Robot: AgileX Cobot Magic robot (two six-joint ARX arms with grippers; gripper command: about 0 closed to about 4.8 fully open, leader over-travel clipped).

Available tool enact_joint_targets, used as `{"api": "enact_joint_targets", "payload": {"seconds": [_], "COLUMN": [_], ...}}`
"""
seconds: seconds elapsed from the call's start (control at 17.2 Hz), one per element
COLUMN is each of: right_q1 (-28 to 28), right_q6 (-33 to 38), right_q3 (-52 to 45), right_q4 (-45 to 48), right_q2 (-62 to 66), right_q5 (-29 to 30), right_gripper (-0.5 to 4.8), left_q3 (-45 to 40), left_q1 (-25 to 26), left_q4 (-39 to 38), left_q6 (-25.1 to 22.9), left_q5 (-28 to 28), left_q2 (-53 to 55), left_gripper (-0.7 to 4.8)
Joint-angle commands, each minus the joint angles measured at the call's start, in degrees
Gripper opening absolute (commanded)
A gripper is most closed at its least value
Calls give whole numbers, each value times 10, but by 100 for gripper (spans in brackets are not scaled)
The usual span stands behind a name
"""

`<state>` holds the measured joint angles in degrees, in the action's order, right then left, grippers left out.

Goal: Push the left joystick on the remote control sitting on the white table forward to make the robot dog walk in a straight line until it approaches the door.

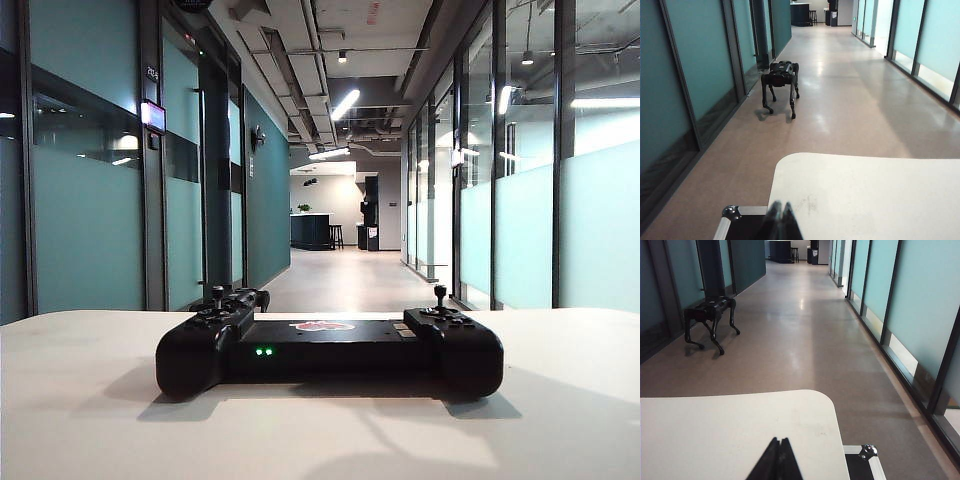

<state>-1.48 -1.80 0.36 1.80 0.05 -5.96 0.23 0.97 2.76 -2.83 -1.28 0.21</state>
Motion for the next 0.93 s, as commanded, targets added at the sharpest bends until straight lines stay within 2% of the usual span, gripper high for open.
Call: {"api": "enact_joint_targets", "payload": {"seconds": [0.06, 0.46, 0.81, 0.93], "right_q1": [0, 0, -1, -1], "right_q6": [-1, -1, 35, 36], "right_q3": [-3, 0, 98, 140], "right_q4": [10, 24, -22, -40], "right_q2": [-2, -2, 11, 37], "right_q5": [-1, -1, -5, -5], "right_gripper": [-5, -5, -5, -5], "left_q3": [2, 4, 72, 111], "left_q1": [0, 0, 0, -1], "left_q4": [7, 9, 9, -22], "left_q6": [-3, -1, 65, 89], "left_q5": [2, 2, 12, -2], "left_q2": [0, 0, 7, 32], "left_gripper": [-5, -5, -5, -5]}}
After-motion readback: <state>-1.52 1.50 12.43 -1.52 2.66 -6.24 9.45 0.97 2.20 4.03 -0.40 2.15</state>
